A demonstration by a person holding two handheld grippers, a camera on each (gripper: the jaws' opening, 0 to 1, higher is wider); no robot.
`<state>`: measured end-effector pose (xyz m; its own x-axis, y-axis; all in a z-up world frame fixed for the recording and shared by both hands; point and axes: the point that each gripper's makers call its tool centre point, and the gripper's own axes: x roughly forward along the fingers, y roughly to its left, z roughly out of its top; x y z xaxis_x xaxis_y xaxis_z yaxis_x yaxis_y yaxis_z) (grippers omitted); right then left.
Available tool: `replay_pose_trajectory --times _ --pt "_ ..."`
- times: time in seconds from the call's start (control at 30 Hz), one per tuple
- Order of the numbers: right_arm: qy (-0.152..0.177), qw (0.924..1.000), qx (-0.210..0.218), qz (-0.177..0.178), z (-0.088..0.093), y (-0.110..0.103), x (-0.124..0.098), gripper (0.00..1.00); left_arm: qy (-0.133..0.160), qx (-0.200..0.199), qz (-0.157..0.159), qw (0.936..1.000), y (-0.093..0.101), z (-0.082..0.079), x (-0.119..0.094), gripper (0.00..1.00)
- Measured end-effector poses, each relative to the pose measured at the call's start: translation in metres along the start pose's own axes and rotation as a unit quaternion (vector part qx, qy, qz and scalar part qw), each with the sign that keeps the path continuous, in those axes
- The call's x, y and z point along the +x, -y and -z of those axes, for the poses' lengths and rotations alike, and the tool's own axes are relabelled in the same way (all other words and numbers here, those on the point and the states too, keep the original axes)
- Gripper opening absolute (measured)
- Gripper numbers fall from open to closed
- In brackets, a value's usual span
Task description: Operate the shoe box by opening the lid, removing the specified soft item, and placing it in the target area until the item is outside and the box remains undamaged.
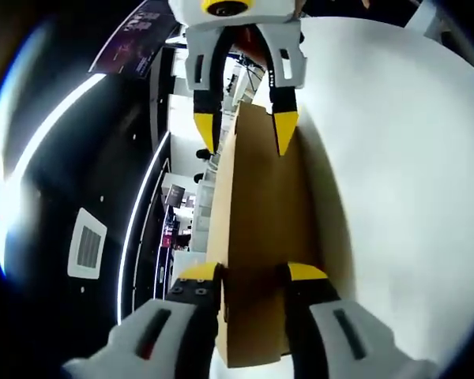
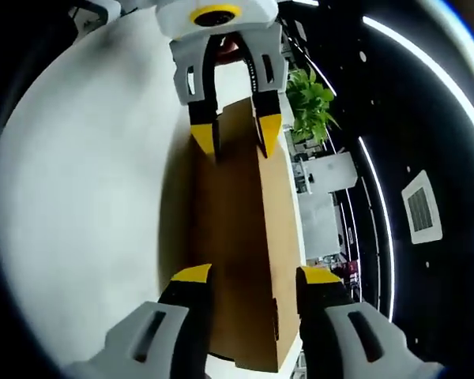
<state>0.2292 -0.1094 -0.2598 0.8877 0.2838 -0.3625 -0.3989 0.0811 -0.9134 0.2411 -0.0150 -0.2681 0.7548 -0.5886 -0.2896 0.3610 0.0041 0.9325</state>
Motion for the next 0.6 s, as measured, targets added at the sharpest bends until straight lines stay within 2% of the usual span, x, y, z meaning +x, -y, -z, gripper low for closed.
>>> replay_pose_trajectory --times 0.43,0.6 --pt "-0.009 0.9999 -0.007 0.003 0.0016 0.0019 0.0031 0.36 0.001 -0.002 0.000 1.0000 -0.0012 0.0018 -0.0001 0.31" --pt "-0.014 0.9998 -0.015 -0.009 0.0038 0.0004 0.0088 0.31 0.006 -0.006 -0.004 1.0000 -0.0021 0.0019 -0.0014 0.31"
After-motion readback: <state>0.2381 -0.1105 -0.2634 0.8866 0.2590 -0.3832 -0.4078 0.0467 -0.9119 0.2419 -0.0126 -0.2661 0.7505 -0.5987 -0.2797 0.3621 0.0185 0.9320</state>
